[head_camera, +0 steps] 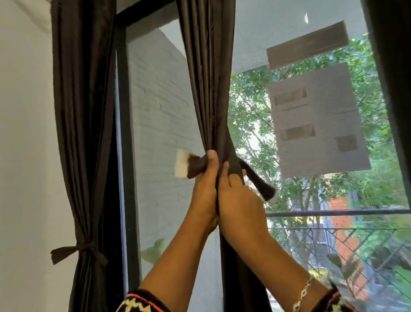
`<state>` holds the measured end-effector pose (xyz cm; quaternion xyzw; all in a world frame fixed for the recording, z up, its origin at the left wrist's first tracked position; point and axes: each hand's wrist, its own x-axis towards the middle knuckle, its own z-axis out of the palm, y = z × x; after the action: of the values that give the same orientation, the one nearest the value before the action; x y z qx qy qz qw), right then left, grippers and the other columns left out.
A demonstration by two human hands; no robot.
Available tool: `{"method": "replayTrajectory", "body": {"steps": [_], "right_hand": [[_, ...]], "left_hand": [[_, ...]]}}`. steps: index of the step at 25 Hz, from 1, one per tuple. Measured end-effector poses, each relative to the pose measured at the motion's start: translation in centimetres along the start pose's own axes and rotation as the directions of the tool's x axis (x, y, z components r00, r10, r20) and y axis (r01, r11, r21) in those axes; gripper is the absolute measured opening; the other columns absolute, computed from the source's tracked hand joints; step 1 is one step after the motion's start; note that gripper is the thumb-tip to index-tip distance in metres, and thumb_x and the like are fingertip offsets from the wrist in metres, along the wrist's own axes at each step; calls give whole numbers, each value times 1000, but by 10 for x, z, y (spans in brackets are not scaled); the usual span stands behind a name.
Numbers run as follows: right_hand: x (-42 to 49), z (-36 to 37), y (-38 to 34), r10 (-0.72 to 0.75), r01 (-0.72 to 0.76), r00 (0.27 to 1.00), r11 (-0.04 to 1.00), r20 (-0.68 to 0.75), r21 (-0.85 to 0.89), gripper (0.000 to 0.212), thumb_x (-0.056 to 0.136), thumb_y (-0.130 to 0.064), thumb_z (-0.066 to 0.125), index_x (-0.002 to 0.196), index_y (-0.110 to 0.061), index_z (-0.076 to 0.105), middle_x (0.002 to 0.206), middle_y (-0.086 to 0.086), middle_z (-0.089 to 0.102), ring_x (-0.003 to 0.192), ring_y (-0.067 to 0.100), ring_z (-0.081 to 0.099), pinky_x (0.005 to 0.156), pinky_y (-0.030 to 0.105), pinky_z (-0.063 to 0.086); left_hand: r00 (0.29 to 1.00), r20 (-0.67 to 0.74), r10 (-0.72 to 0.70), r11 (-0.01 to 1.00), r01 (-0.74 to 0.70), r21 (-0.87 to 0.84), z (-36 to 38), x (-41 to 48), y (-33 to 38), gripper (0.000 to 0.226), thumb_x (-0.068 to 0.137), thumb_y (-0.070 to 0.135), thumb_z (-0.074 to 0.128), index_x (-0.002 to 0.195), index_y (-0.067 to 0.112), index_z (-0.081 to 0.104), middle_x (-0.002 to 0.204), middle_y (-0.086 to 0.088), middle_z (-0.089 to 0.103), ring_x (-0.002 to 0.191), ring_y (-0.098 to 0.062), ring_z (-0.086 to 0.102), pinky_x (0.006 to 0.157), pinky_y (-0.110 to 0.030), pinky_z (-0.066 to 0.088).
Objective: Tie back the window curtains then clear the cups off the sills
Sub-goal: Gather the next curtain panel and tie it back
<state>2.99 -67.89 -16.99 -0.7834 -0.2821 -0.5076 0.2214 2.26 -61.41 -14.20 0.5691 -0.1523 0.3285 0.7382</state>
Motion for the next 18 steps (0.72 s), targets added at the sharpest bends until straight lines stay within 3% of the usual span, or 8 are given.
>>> {"method": "replayTrajectory", "body": {"steps": [2,5,7,9,11,13,15,18], "right_hand": [[-5,9,0,-54,55,998,994,-19,92,43,77,-2,63,118,5,53,95,16,58,74,31,63,58,35,49],[-14,23,16,-159,170,985,931,-62,324,40,73,-13,58,112,-3,59,82,7,53,68,22,57,54,30,43],[-25,23,24,-74,48,997,699,6,713,38,82,-28,51,114,-12,62,81,-3,57,74,12,57,63,22,46],[-34,23,30,222,-120,974,371,38,921,30,87,-38,58,88,-12,71,61,-9,56,60,7,54,59,17,46],[-36,31,37,356,-371,888,181,291,911,42,79,-47,51,79,-9,69,54,-6,56,57,12,54,57,20,48],[-28,37,35,215,-573,807,61,550,817,51,72,-57,50,95,-16,70,79,1,71,78,19,67,75,34,54],[-14,34,34,185,-548,804,-141,565,825,53,61,-64,64,97,-27,70,82,3,69,80,19,66,76,37,54],[9,26,44,356,-244,853,-375,382,895,48,60,-49,72,100,-24,62,54,-4,46,51,9,46,51,21,44]], "left_hand": [[998,18,-53,999,53,-3,0,1,2,54,84,32,63,129,6,49,125,-20,58,109,-32,60,95,-42,49],[998,-20,-56,998,56,-3,-5,6,-2,39,92,12,52,129,3,47,120,-24,59,103,-36,62,90,-45,51],[998,-54,-38,999,37,-21,-10,9,-3,34,93,9,49,127,2,48,109,-22,62,83,-30,65,73,-36,57],[996,-88,-22,1000,22,3,-14,12,-7,35,93,8,49,127,1,47,108,-26,60,75,-25,59,64,-32,54],[995,-99,-22,1000,23,12,-13,14,-11,38,93,10,50,129,2,46,99,-21,58,70,-22,54,63,-31,49],[997,-74,-28,999,27,-18,-12,14,-15,38,92,10,51,129,2,46,88,-12,56,64,-19,53,60,-30,47],[998,-43,-43,998,41,-49,-12,15,-17,36,92,11,51,127,3,47,74,-10,55,55,-17,53,51,-28,47],[999,-41,-25,999,24,-34,-15,15,-19,33,93,10,51,125,3,49,68,-8,54,49,-13,51,45,-22,44]]}}
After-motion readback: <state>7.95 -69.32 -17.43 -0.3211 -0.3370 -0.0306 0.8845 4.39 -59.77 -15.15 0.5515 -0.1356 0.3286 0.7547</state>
